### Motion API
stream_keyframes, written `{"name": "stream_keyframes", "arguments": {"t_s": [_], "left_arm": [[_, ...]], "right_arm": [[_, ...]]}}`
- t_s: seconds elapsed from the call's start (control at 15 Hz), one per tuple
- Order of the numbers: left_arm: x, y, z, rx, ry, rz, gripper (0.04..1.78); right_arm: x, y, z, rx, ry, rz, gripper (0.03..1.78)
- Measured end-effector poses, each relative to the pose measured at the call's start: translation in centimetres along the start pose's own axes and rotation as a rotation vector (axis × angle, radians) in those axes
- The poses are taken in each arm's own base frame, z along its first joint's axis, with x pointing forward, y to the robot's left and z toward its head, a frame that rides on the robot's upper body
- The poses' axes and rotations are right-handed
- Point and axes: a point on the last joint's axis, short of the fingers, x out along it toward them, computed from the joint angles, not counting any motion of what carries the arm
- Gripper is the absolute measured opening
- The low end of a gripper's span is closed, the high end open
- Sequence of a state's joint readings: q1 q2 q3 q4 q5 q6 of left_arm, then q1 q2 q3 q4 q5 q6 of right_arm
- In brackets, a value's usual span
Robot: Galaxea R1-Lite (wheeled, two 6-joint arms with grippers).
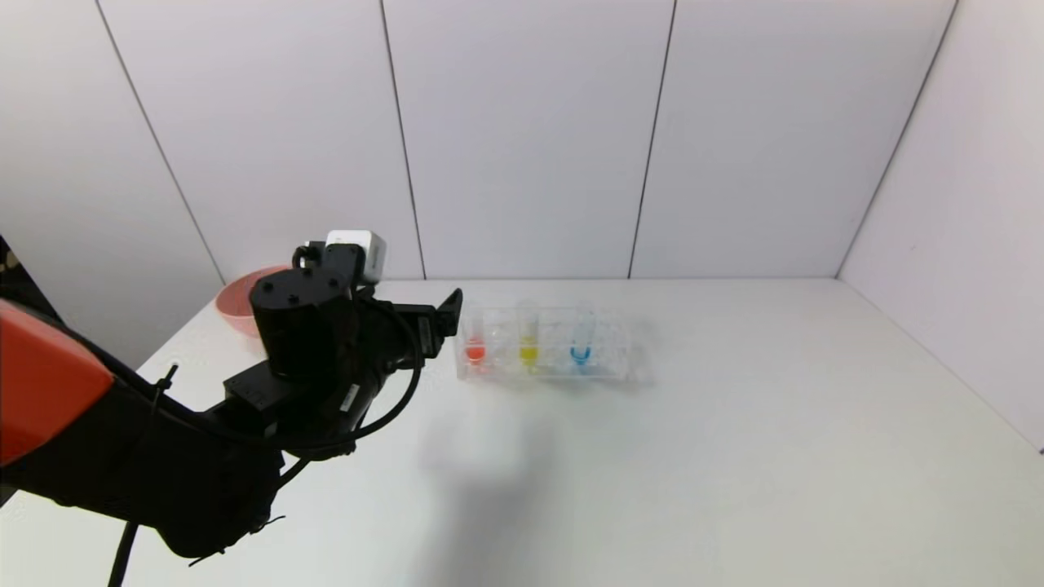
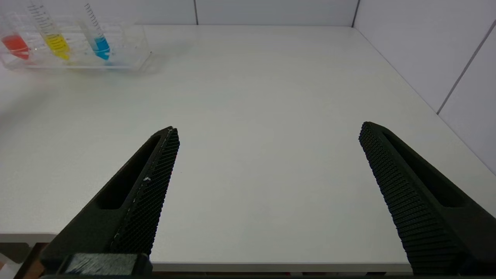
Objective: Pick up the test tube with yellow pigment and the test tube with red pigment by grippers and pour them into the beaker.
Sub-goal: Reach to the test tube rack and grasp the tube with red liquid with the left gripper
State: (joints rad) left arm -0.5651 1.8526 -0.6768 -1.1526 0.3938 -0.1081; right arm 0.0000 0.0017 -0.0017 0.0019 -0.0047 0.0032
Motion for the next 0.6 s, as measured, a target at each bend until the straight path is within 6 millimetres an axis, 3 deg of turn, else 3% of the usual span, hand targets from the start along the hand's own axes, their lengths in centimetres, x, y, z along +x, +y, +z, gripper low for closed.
{"name": "stream_keyframes", "arguments": {"t_s": [0.6], "left_arm": [[3.3,-2.1,-3.2,-0.008,-0.04,0.064,1.77]], "right_arm": [[0.0,0.0,0.0,0.0,0.0,0.0,1.7]]}}
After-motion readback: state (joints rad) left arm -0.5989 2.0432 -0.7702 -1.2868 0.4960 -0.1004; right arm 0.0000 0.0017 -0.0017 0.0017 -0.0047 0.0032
